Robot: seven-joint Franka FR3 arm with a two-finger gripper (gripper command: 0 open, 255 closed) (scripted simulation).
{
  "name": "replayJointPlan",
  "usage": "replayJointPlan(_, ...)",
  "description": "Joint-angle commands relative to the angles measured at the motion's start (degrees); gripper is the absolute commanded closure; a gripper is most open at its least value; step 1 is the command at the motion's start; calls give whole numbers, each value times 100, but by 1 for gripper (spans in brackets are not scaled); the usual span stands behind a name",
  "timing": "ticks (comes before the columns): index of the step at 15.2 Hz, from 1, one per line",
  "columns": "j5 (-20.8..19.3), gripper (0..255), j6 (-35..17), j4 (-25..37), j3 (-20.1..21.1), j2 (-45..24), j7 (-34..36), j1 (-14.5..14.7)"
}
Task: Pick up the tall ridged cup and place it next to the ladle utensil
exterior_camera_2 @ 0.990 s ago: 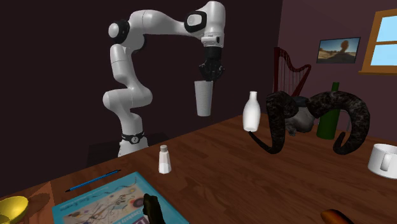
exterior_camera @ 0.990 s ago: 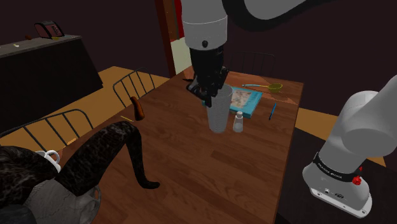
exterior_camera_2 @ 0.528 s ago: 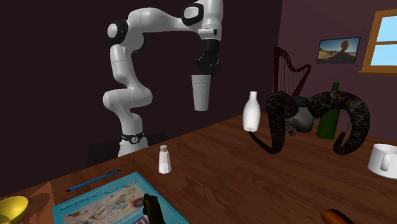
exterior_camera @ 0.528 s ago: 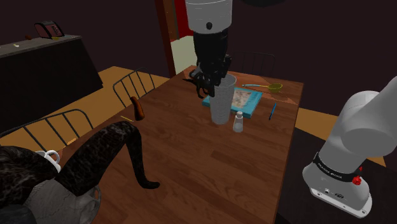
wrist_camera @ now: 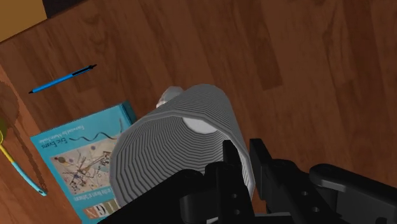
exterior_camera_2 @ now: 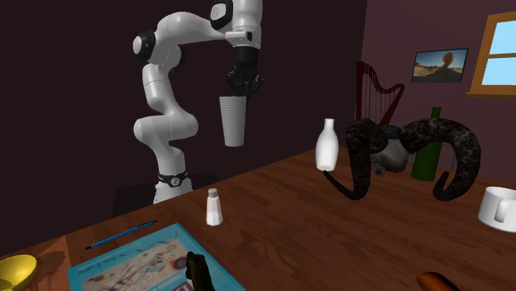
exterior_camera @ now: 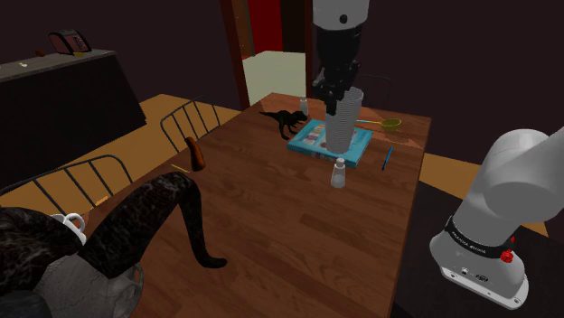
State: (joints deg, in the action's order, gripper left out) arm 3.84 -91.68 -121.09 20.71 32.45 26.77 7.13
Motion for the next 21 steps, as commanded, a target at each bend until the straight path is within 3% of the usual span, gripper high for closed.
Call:
replayJointPlan(1, -52, 255, -47, -283, -246, 238, -289, -24)
replayJointPlan(11, -641, 255, -71, -915, -1495, 887, -1688, -348)
replayJointPlan(21, -1372, 255, -243, -924, -2752, 872, -3060, -771)
